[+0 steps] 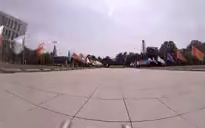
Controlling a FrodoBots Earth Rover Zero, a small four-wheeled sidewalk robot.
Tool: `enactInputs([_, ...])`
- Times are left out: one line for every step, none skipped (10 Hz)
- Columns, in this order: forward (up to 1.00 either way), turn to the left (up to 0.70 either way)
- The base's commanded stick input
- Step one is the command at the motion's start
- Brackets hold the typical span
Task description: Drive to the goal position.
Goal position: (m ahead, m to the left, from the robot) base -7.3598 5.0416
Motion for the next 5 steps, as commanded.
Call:
enactInputs([0.00, 1.00])
enactInputs([0.00, 1.00])
enactInputs([0.00, 1.00])
enactInputs([0.00, 1.00])
enactInputs([0.00, 1.00])
